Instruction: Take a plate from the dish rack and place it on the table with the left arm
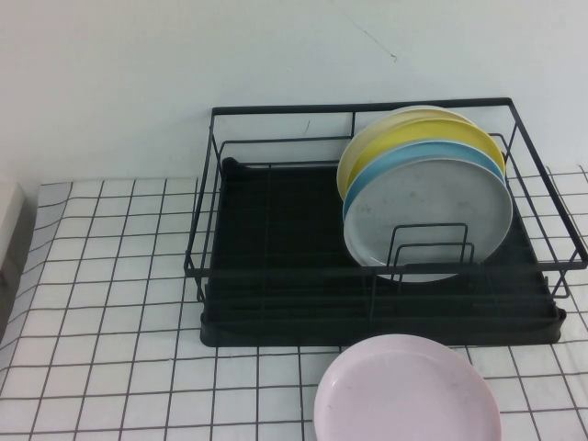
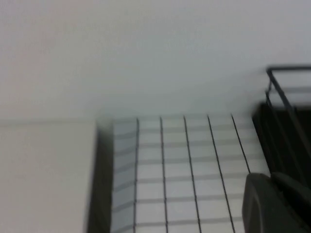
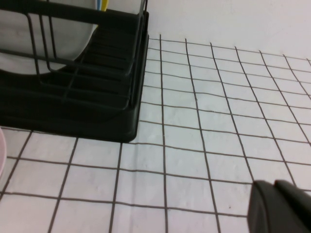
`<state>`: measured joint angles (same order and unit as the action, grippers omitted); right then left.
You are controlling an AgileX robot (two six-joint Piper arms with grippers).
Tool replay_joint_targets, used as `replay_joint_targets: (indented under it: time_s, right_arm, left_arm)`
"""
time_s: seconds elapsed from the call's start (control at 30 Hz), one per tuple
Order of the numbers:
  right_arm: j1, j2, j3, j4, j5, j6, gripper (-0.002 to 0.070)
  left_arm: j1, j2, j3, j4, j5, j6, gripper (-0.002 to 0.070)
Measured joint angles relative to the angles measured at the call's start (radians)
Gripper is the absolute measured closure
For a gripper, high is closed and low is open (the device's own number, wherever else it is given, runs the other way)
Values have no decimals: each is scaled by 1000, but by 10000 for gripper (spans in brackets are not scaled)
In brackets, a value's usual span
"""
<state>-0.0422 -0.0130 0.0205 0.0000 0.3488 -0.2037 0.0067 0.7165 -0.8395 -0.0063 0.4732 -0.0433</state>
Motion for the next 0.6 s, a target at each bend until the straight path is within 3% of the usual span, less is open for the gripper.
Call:
replay_joint_targets:
  time_s: [0.13,0.23,0.4,0.5,0.6]
  right_arm:
    - [0,0,0,0,0,0,679]
    - [0,0,0,0,0,0,679]
    - [0,0,0,0,0,0,679]
    - [0,0,0,0,0,0,679]
    - [0,0,0,0,0,-1,679]
  left_arm:
    - [0,189,-103,-240,173,274,678]
    - [0,302,-140,-496,256,546,678]
    - [0,435,-152,-952,272,989,678]
    - [-2,494,-155,-1151,276,1242,678]
    - [-36,553,-162,-1262,266,1409,678]
